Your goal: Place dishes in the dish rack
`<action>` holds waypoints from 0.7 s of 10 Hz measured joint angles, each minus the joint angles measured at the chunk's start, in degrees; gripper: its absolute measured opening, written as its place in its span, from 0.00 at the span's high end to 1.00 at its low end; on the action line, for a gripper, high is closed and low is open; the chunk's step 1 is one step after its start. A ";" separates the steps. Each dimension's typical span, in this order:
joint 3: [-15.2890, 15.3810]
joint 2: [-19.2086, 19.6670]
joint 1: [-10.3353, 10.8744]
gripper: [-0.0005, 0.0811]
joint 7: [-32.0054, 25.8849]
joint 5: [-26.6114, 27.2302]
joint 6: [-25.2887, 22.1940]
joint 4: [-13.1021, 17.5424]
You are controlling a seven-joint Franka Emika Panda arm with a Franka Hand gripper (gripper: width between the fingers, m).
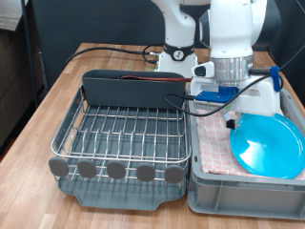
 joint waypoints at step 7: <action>-2.40 -5.22 0.27 0.97 9.50 -12.14 -18.61 5.03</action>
